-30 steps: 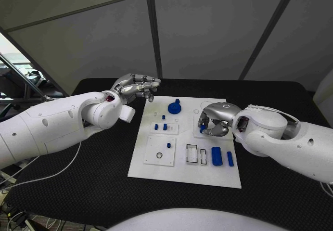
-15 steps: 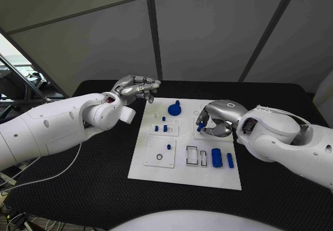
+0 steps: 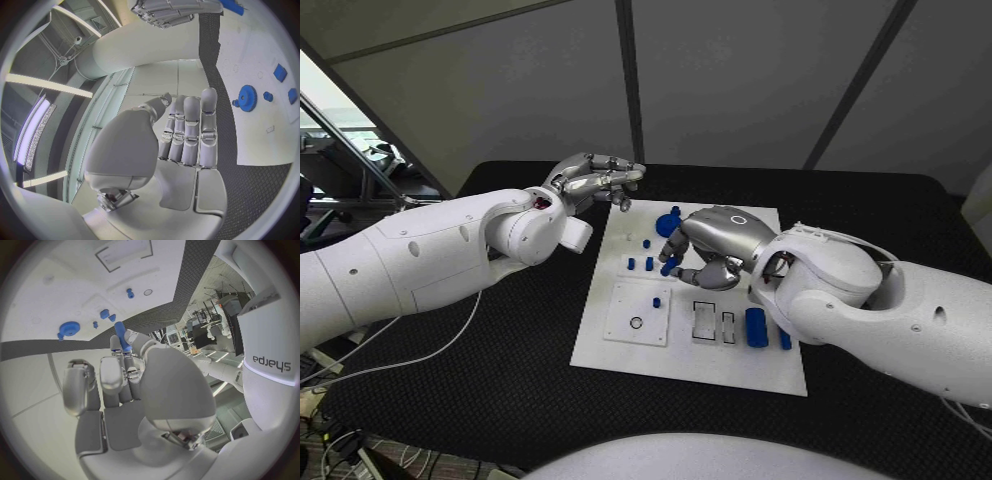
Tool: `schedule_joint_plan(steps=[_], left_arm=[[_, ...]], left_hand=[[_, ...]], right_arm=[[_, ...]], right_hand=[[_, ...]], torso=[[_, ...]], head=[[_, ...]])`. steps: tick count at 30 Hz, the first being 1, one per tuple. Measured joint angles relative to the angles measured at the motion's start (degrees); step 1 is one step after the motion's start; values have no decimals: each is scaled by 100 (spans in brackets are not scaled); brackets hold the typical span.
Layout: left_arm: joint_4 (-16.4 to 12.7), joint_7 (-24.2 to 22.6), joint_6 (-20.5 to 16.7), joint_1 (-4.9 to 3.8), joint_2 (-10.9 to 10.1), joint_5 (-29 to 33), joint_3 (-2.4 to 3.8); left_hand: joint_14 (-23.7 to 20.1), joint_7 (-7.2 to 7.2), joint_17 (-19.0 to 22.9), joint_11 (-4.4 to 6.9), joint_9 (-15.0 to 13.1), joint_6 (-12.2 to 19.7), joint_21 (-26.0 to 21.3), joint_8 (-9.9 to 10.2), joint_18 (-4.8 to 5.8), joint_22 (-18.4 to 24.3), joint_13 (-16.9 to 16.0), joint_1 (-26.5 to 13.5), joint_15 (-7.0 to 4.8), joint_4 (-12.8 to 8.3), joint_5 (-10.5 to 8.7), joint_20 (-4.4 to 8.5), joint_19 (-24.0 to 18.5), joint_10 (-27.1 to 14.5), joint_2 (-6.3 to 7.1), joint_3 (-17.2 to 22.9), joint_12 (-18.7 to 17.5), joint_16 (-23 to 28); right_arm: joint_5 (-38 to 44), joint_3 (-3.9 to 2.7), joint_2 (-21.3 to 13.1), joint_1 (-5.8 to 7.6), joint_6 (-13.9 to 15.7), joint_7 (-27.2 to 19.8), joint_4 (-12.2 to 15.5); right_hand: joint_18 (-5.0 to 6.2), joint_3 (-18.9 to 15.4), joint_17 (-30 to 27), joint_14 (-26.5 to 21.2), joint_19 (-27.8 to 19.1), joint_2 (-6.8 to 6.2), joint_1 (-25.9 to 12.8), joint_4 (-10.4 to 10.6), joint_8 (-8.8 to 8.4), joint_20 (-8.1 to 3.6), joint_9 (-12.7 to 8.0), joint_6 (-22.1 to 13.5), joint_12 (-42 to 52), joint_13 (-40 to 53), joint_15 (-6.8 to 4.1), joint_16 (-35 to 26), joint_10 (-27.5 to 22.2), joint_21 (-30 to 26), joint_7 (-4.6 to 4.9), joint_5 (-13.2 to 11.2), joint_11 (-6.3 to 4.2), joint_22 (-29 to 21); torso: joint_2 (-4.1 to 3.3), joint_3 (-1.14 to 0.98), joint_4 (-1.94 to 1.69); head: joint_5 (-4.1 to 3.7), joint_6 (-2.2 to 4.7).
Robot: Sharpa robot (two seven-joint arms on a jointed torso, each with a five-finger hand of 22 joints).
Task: Assemble the parts on the task board
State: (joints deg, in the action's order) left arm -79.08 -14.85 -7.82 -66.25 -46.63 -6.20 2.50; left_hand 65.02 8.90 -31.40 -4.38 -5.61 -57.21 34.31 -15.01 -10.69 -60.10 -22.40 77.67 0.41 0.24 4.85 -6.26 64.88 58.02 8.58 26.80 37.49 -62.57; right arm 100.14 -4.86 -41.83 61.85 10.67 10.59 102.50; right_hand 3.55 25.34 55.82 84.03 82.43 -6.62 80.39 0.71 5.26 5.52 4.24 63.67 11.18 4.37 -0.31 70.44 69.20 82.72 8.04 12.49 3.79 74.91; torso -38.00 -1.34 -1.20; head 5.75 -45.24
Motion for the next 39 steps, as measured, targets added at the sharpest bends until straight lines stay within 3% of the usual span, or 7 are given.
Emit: schedule_joint_plan(steps=[2, 8, 11, 28, 39], left_arm=[[4, 1, 4, 0, 20, 0, 0], [46, 7, 10, 0, 64, 0, 0], [60, 9, 13, -1, 84, 0, 0], [97, 22, 20, -2, 93, 0, 1], [98, 28, 26, -2, 91, 1, 1]], left_hand=[[0, 0, 0, -3, 0, 0, 0, 1, 0, 0, 0, 0, 0, 0, 0, 0, 0, 3, 0, 0, 0, 0], [0, 0, 0, 14, 0, 0, 0, 3, 0, 0, 0, 0, 0, 0, 0, 0, 0, -14, 0, 0, 21, 0], [0, 0, 0, 15, 1, 0, 0, 3, 0, 0, 0, 0, 0, 0, 0, 0, 0, -14, 0, 0, 21, 0], [0, 0, -1, 14, 1, 0, 0, 3, 0, -1, 0, 0, 0, 0, 0, 0, 0, -14, 0, 0, 21, 0], [0, 0, -1, 14, 2, 0, 0, 4, 0, -1, 0, 0, 0, 0, 0, 0, 0, -13, 0, 0, 21, 0]], right_arm=[[-24, 104, 147, -42, 17, -57, -72], [-90, 332, 476, -165, 22, -251, -218], [-112, 399, 575, -206, 20, -331, -297], [-159, 558, 803, -288, -13, -568, -640], [-157, 579, 865, -292, -89, -572, -769]], right_hand=[[0, 0, 0, 0, 0, 0, 0, 0, 0, 0, -1, 0, -20, 0, 0, 0, 0, 0, 0, 0, 0, 0], [0, 0, -6, 0, 0, 0, 0, 0, -1, 0, -3, -1, -20, 0, 0, 0, 0, 0, -1, 0, 0, 0], [0, 14, -7, 0, 0, 0, 0, -14, -1, 0, -5, -2, -41, 0, 0, 0, 0, 0, -1, 0, 0, 0], [0, 13, -7, 0, -1, -1, 0, -15, -17, 0, -9, -3, -41, -2, 0, -1, 0, 0, -1, 26, 0, -1], [0, 13, -7, 0, -1, -1, -1, -15, -18, 0, -14, 9, -64, -1, 0, -1, 0, 0, 12, 26, 0, -1]], torso=[[-1, 0, -2], [-9, 0, 4], [-9, -1, 11], [-4, -12, 16], [-4, -7, 16]], head=[[29, -21], [130, -74], [161, -102], [253, -167], [261, -188]])
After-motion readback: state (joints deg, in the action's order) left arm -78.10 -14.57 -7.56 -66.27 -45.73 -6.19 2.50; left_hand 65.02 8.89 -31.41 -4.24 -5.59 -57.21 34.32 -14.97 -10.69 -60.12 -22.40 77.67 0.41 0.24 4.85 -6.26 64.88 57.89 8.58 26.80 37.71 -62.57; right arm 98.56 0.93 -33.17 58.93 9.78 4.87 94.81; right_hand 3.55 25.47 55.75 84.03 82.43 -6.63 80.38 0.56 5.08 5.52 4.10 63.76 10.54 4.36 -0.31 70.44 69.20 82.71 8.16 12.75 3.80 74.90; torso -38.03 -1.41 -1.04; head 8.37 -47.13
